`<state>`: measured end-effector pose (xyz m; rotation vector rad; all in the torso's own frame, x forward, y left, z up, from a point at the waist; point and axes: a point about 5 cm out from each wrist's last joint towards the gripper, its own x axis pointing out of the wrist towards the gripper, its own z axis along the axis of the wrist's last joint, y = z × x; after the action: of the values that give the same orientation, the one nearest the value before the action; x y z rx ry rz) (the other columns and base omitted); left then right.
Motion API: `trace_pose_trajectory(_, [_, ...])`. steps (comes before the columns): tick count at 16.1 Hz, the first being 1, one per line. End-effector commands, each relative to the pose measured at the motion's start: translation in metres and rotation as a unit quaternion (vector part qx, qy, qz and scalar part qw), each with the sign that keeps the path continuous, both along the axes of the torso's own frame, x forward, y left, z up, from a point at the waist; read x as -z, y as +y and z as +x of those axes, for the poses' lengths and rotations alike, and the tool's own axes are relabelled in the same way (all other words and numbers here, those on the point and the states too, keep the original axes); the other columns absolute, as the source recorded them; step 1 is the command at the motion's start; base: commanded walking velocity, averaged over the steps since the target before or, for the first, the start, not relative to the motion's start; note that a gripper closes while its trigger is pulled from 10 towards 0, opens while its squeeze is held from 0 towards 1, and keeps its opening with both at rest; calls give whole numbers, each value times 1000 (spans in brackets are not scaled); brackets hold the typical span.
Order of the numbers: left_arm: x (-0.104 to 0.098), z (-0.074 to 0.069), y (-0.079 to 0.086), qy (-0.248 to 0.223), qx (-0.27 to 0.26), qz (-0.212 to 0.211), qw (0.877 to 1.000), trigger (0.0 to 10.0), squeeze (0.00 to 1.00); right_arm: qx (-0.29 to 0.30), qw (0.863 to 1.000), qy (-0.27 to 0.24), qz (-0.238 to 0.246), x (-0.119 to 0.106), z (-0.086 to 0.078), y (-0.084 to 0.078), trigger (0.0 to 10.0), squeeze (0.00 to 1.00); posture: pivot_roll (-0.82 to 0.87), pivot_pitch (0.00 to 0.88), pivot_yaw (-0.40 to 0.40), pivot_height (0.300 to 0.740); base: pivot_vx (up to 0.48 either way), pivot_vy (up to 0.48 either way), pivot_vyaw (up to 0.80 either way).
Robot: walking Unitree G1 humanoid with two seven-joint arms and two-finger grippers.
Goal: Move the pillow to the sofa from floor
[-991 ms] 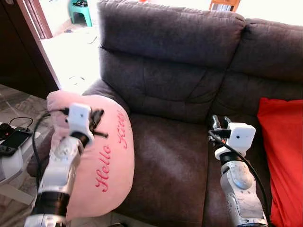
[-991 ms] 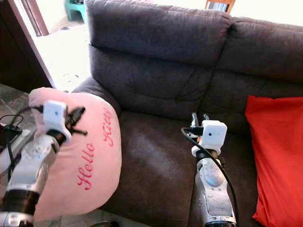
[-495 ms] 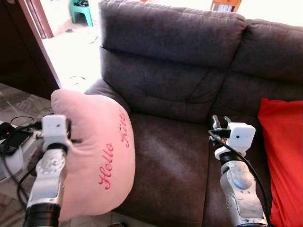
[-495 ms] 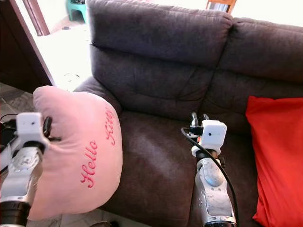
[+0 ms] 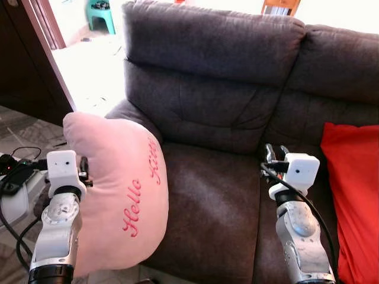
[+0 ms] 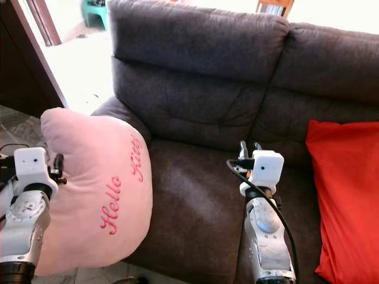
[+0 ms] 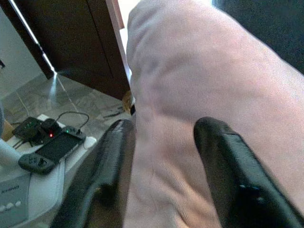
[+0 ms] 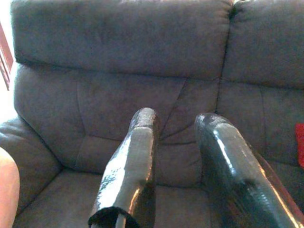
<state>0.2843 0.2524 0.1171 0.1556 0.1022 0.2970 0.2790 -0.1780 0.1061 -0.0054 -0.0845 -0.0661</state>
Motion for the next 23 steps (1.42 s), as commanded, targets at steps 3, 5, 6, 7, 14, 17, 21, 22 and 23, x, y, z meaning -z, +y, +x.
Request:
trace_pose_trajectory(3, [9,-7,2,26,-12,-44,999,10000,1000,3,1000,3,-2,1,-1,-2,10000,0,75,15,-37,740,0,0,0])
trace_pose_trajectory(5, [20,-10,3,51,-13,-59,997,10000,1000,3,1000,2,-2,1,-1,-1,10000,0,76,10,-35,740,0,0,0])
trace_pose_trajectory(6, [23,-11,3,56,-10,-62,996,10000,1000,3,1000,2,-1,1,-1,-1,10000,0,75,9,-34,740,0,0,0])
trace_pose_trajectory(7, [30,-16,4,79,-9,-45,996,10000,0,3,1000,2,-2,1,-1,-2,10000,0,73,12,-37,740,0,0,0])
trace_pose_trajectory(14, [40,-19,7,106,-23,-67,992,10000,0,3,1000,4,-4,1,-1,-3,10000,0,71,32,-47,740,0,0,0])
trace_pose_trajectory(17, [50,-14,12,119,-48,-106,986,10000,0,3,1000,5,-5,0,-1,-4,10000,0,70,33,-53,740,0,0,0])
trace_pose_trajectory(21, [70,-10,11,137,-56,-218,965,10000,0,4,1000,3,-7,-1,-2,-6,10000,0,62,33,-59,740,0,0,0])
trace_pose_trajectory(22, [71,-9,9,140,-46,-227,963,10000,0,4,1000,3,-7,-1,-2,-6,10000,0,61,34,-60,740,0,0,0])
trace_pose_trajectory(23, [72,-5,-1,156,-5,-237,959,10000,0,4,1000,3,-8,-1,-2,-7,10000,0,63,35,-62,740,0,0,0])
